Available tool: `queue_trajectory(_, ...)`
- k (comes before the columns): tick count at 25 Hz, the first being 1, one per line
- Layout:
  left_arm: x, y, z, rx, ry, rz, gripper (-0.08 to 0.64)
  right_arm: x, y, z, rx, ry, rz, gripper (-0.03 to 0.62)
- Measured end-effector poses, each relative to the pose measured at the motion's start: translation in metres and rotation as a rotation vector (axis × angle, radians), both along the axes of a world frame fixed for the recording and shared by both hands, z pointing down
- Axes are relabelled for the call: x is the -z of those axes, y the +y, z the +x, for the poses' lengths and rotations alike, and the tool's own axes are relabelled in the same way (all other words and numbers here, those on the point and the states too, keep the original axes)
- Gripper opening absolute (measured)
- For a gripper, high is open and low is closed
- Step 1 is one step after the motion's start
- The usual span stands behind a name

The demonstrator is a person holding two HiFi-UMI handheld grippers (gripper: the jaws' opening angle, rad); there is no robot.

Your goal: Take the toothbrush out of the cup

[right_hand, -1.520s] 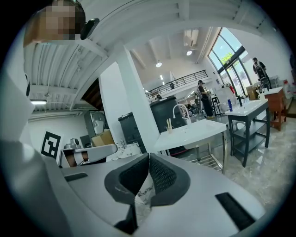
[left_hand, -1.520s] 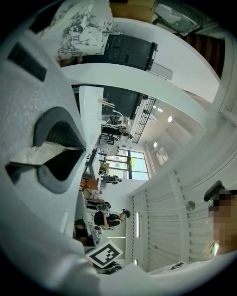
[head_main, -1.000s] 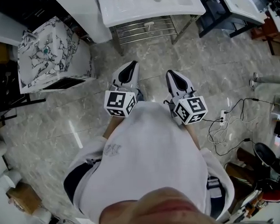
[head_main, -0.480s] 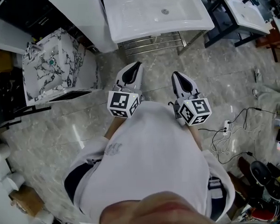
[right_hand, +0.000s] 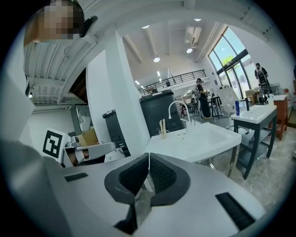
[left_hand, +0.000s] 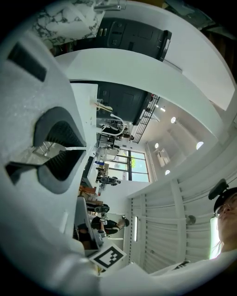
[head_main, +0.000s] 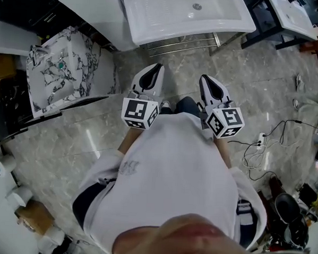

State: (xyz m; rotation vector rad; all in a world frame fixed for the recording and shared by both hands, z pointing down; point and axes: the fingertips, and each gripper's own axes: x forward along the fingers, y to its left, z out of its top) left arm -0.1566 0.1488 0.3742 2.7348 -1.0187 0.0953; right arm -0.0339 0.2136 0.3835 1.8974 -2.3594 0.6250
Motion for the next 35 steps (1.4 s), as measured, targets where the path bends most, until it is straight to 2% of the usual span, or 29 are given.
queue_trajectory(8,-0.015,-0.02,0.006,0.032,-0.03,-0.036,0.031,-0.015,-0.029,0.018,0.007,-0.023,-0.028,0.015)
queue_trajectory(23,0.005,-0.102,0.06,0.164,-0.029,0.032,0.031,-0.004,-0.128,0.071,0.163,-0.035,0.016,0.015)
queue_trajectory(35,0.012,-0.141,0.106,0.243,-0.034,0.059,0.031,-0.003,-0.176,0.123,0.224,-0.037,0.029,0.015)
